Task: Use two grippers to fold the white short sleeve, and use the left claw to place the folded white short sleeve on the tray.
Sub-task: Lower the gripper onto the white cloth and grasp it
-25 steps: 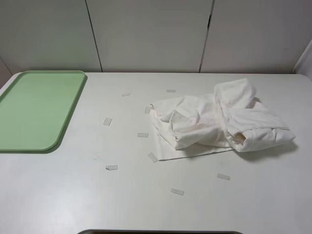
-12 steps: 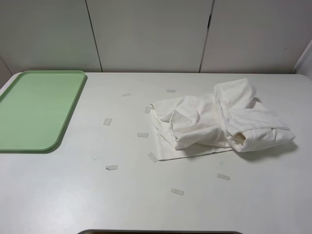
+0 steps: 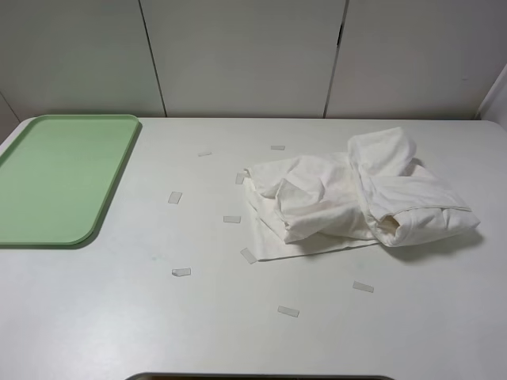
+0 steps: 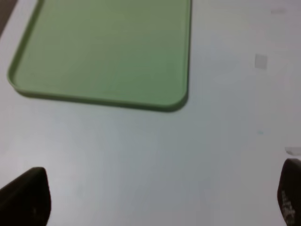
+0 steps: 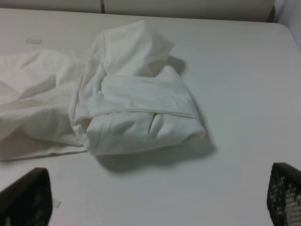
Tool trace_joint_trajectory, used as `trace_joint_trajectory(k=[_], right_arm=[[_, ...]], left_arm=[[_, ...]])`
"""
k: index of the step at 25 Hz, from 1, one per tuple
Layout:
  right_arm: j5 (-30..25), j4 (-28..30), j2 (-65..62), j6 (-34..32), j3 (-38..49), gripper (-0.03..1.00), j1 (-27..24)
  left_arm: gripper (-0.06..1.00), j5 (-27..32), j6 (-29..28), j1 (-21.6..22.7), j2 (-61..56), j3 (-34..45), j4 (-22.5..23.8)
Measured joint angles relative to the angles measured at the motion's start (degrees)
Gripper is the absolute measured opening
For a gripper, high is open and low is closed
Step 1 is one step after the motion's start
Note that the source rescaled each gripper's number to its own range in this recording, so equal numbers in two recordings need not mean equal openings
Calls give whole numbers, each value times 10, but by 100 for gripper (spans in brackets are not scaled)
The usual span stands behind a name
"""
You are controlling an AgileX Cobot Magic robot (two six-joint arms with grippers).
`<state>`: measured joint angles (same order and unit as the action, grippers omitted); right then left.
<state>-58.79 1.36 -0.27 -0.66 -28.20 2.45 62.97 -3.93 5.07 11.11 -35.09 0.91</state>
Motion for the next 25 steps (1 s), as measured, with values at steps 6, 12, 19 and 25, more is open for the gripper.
trace_joint_trajectory(k=[6,12,19,25], right_arm=[[0,0,0,0,0,100,0],[0,0,0,0,0,100,0],[0,0,0,0,0,100,0],[0,0,0,0,0,100,0]], left_arm=[[96,1,12,0,130,-70,-1],[96,-38,39,-5,300,-154,-2],[96,-86,27,-52,437,-219,-3],[96,-129,-13,-135,555,-255,-3]])
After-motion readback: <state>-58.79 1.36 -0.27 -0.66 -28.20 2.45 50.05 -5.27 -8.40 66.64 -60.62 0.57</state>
